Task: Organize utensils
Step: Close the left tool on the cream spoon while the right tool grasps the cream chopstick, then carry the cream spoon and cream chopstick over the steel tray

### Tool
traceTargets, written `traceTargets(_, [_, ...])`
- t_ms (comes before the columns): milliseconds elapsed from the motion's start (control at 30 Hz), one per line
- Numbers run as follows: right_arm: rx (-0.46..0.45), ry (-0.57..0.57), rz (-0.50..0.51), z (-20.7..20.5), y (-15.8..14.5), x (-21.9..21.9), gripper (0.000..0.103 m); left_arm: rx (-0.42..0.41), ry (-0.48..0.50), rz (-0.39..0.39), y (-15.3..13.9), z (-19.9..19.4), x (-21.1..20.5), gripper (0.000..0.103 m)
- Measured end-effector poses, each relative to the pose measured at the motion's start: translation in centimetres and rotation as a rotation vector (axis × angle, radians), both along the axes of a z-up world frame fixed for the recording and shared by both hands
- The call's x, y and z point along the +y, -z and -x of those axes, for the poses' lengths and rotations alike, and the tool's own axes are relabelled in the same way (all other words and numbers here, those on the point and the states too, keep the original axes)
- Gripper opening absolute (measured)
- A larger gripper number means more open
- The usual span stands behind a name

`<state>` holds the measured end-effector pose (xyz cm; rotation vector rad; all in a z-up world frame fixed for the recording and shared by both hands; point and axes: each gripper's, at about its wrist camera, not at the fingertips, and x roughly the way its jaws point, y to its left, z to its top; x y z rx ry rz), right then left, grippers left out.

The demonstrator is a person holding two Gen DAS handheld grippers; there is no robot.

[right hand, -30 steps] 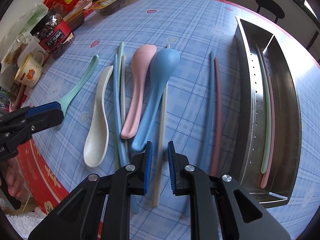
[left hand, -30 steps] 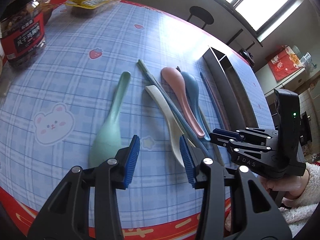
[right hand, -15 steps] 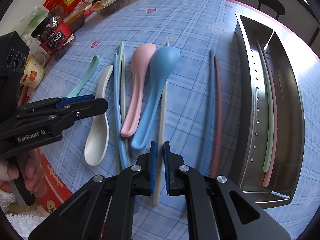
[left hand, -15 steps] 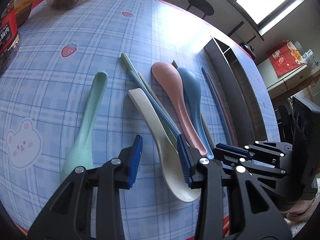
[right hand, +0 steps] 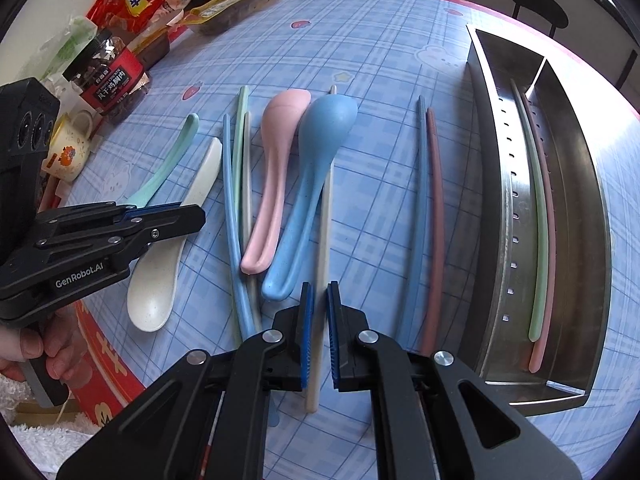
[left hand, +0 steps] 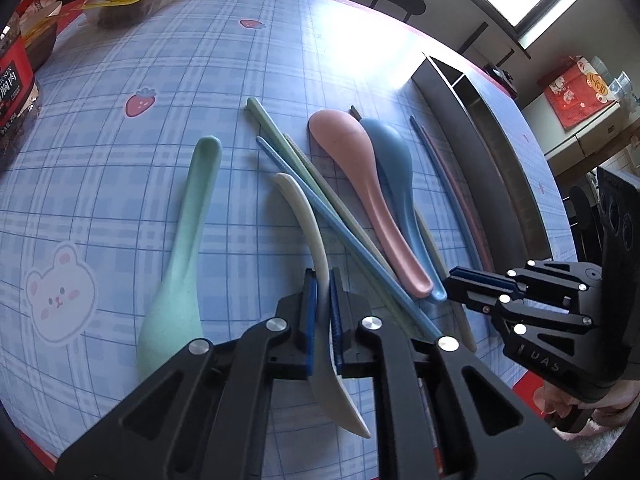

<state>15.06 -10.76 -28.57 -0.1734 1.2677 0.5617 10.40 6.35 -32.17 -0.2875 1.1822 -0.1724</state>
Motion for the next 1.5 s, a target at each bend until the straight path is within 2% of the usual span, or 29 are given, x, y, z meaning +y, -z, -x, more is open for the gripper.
traceTargets(100, [-0.004, -0.001, 0.007, 0.0, 0.0, 0.1, 0.008, 0.007, -0.002, -0.012, 0.0, 0.8, 0.5, 0.011])
traceTargets(467, [-0.023, -0.009, 0.039, 0.2, 0.0, 0.7, 0.008, 0.003, -0.072, 0.066, 0.6, 2.7, 2.1, 0.012])
traceTargets(633, [-0.023, 0.017, 0.029, 0.3, 0.1, 0.7, 0.007, -0.011, -0.077, 0.041, 0.6, 2.9, 1.8, 0.012])
traceTargets(867, [-0.035, 0.072, 0.008, 0.7, -0.9, -0.3, 0.007, 0.018, -0.096, 0.053, 0.5, 2.6, 1.9, 0.011])
traceTargets(967, [-0.064, 0.095, -0.006, 0.9, -2.0, -1.0, 0.007, 0.018, -0.072, 0.021, 0.2, 2.6, 1.3, 0.011])
traceTargets(1233, [-0.093, 0.189, -0.054, 1.6, -4.1, -3.8, 0.006, -0.023, -0.104, 0.074, -1.6, 4.0, 1.7, 0.011])
traceTargets(1500, [-0.127, 0.208, -0.112, 2.7, -5.6, -4.8, 0.007, -0.063, -0.130, 0.121, -3.7, 5.7, 2.3, 0.011])
